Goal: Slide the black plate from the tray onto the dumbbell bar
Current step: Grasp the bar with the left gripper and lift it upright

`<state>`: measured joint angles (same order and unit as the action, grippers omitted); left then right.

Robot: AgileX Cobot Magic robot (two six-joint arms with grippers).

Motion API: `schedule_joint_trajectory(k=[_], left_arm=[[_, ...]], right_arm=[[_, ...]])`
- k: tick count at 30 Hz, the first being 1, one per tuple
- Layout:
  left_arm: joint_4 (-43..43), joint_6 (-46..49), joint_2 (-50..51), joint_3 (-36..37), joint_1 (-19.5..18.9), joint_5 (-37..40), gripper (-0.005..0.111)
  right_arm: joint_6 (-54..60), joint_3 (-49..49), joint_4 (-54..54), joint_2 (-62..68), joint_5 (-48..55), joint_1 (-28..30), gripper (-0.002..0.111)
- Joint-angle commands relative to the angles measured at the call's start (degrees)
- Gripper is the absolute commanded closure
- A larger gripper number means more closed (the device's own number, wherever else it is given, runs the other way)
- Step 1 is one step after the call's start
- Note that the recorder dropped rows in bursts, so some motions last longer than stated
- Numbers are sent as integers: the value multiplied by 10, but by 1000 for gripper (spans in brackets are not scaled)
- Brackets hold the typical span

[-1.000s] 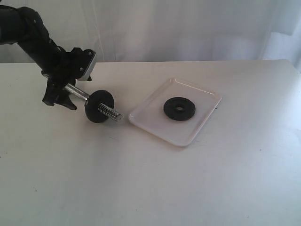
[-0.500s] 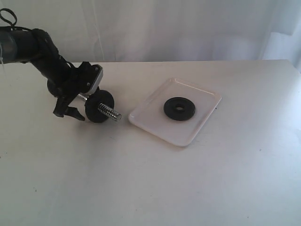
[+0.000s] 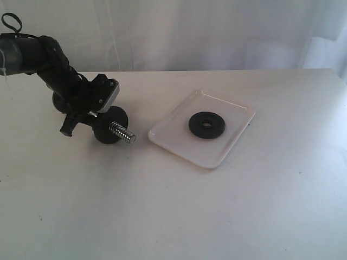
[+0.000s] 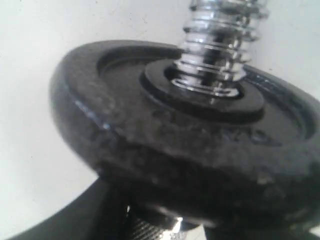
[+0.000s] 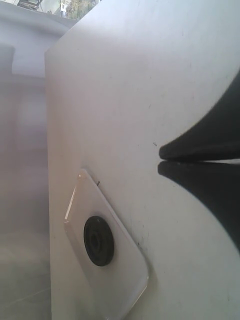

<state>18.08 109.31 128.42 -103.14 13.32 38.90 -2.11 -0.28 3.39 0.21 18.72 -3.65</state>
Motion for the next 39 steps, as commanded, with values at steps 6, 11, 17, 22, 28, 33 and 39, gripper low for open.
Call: schedule_joint_trajectory(k=[6, 11, 17, 22, 28, 33, 39], left_arm=[[8, -124, -1, 4, 1, 53, 107], [1, -191, -11, 4, 4, 82, 107], [-36, -238, -21, 4, 36, 125, 107], [-36, -257, -31, 4, 58, 134, 107], [-30, -275, -42, 4, 67, 184, 107], [20, -286, -51, 4, 67, 202, 107], [86, -284, -72, 4, 67, 218, 107]], right_arm=[[-2, 3, -4, -2, -6, 3, 108], [-2, 3, -4, -2, -6, 3, 108], [-2, 3, -4, -2, -6, 3, 108], [-2, 3, -4, -2, -6, 3, 108], [-2, 3, -4, -2, -6, 3, 108], [-2, 3, -4, -2, -6, 3, 108], [-2, 3, -4, -2, -6, 3, 108]])
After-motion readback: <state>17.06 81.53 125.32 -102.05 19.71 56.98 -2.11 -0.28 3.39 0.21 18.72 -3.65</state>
